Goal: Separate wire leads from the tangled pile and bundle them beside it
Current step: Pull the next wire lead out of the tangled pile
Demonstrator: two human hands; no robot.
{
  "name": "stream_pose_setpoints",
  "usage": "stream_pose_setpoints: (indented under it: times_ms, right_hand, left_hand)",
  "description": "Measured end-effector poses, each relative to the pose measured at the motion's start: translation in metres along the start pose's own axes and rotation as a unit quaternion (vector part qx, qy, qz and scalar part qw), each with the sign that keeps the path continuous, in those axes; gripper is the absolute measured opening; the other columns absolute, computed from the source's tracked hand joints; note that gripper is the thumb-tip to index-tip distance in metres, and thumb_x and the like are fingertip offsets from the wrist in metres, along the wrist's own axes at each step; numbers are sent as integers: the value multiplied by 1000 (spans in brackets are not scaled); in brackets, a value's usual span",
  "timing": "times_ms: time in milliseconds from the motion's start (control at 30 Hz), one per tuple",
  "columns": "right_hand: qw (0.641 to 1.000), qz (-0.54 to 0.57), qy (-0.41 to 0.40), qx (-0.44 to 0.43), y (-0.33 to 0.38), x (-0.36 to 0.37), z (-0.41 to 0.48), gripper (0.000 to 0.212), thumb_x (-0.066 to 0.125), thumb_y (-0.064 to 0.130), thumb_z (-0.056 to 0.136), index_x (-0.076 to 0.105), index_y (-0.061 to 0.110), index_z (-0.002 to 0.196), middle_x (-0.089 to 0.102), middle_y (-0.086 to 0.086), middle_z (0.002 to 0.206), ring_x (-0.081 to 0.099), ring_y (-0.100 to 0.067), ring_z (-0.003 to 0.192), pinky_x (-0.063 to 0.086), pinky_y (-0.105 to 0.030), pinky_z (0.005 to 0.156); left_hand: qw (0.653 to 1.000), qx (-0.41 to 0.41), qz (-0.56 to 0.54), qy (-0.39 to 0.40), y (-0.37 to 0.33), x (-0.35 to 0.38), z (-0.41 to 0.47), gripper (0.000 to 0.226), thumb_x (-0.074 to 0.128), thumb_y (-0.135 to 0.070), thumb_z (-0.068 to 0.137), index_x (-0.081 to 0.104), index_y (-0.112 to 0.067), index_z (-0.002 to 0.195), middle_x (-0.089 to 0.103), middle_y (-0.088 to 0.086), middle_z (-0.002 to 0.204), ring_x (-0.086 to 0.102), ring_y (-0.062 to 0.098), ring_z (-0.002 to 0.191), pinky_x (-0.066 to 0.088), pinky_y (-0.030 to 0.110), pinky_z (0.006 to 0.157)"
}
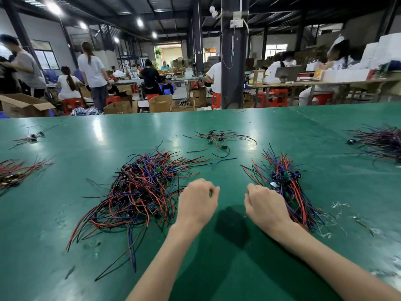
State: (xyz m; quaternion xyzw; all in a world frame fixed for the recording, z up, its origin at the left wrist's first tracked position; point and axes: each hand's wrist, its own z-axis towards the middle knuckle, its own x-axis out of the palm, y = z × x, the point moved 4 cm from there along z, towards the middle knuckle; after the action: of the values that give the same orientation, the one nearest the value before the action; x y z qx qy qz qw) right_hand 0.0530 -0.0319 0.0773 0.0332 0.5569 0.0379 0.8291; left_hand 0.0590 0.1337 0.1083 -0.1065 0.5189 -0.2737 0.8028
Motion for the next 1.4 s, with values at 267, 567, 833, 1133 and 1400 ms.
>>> stream_pose_setpoints:
  times_ms: [267,567,833,1133,1400]
  right_hand:
    - [998,30,-11,-59,17,18,-1,19,33,30,99,39,19,85,63,-2,91,66,-26,82,35,-31,59]
    - [997,47,5,-61,16,20,1,20,31,27,100,45,13,95,61,-5,94,64,-27,86,34,-29,61]
    - [997,56,14,-43,16,23,2,16,34,26,99,43,14,94,61,-5,93,64,-28,85,33,-30,60]
    - [998,51,15,-34,15,26,3,16,31,28,100,33,18,88,61,-2,93,64,-27,85,31,-30,60]
    - [998,56,10,-40,15,25,4,18,30,30,100,36,18,89,62,-1,93,64,-25,83,32,-29,60]
  left_hand:
    - [971,-210,-29,-108,87,-84,53,18,56,-24,88,73,-22,83,66,-3,71,54,15,64,37,23,58]
    - [940,-212,207,171,143,-30,106,47,26,-41,100,55,-12,122,54,15,131,49,34,120,39,44,103]
    - [934,-285,199,84,141,-32,112,24,64,-30,82,63,-9,93,63,9,103,60,30,94,44,36,90]
    - [947,-271,115,131,143,-33,114,24,62,-29,82,65,-5,85,68,13,95,62,27,83,48,32,75]
    - [940,-242,231,58,133,-23,101,27,61,-30,82,60,-10,100,65,11,106,61,31,99,45,36,88]
